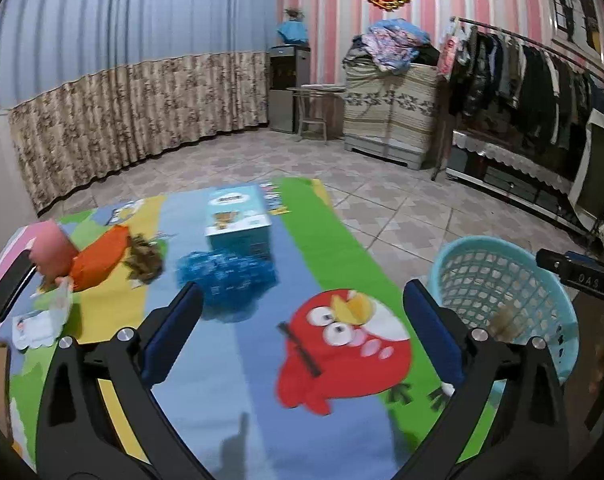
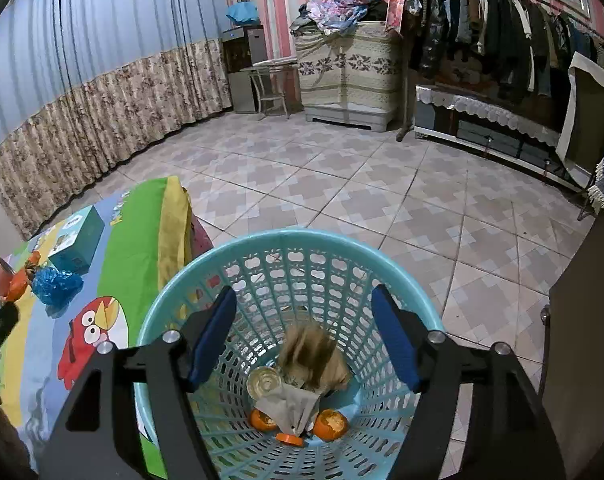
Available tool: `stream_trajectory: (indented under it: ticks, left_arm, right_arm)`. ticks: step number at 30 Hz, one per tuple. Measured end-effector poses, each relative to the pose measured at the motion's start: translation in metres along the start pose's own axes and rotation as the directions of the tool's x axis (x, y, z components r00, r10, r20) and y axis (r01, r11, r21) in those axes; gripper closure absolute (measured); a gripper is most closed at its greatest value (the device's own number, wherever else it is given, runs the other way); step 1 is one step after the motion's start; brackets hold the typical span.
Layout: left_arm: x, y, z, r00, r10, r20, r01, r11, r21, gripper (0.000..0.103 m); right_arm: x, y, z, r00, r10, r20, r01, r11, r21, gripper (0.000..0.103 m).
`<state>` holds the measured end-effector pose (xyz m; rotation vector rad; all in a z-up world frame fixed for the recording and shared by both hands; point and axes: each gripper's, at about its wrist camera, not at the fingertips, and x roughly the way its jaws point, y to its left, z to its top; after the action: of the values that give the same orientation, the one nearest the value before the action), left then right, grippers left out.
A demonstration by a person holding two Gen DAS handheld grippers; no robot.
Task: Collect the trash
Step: 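Open the right gripper to drop the brown cloth into the basket, then grasp the white paper card with the left gripper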
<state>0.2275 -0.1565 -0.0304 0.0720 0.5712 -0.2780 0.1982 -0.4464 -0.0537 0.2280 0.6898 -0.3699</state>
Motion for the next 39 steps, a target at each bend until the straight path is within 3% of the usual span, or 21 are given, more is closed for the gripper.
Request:
stream_trajectory:
  ticks: [3,9,14,24,32,34,39]
  left_arm:
    - [-0.005,0.023,-0.006,1.000,0.022,-0.004,-0.022,0.999,-0.023,0.006]
    - [-0.010,0.072,-0.018,0.997,0.074,-0.031,-0.076,0.995,-0.069,0.006]
    - [-0.014,0.114,-0.025,0.991,0.123,-0.047,-0.128,0.986,-0.108,0.006]
    - [-0.011,0.194,-0.032,0.967,0.239,-0.093,-0.248,0.963,-0.104,0.006]
    - [0.014,0.231,-0.039,0.944,0.288,-0.162,-0.302,0.951,-0.066,0.006]
    - [0.027,0.241,-0.037,0.939,0.272,-0.211,-0.296,0.951,-0.087,0.006]
    - [0.049,0.247,-0.037,0.930,0.283,-0.233,-0.306,0.950,-0.066,0.006]
  right_arm:
    - [-0.004,0.011,0.002,1.000,-0.020,0.022,0.020,1.000,0.002,0.020]
    - [-0.013,0.043,0.003,0.998,0.004,0.057,-0.003,1.000,-0.015,0.011]
    - [-0.013,0.089,-0.003,0.998,-0.002,0.061,0.009,0.994,-0.109,0.010]
    - [-0.006,0.144,-0.019,0.999,0.038,0.017,-0.035,0.985,-0.169,0.009]
    - [0.000,0.178,-0.031,0.995,0.096,-0.037,-0.101,0.981,-0.165,0.009]
    - [0.001,0.187,-0.034,0.995,0.093,-0.044,-0.100,0.979,-0.180,0.009]
    - [0.002,0.194,-0.037,0.996,0.078,-0.051,-0.087,0.972,-0.216,0.009]
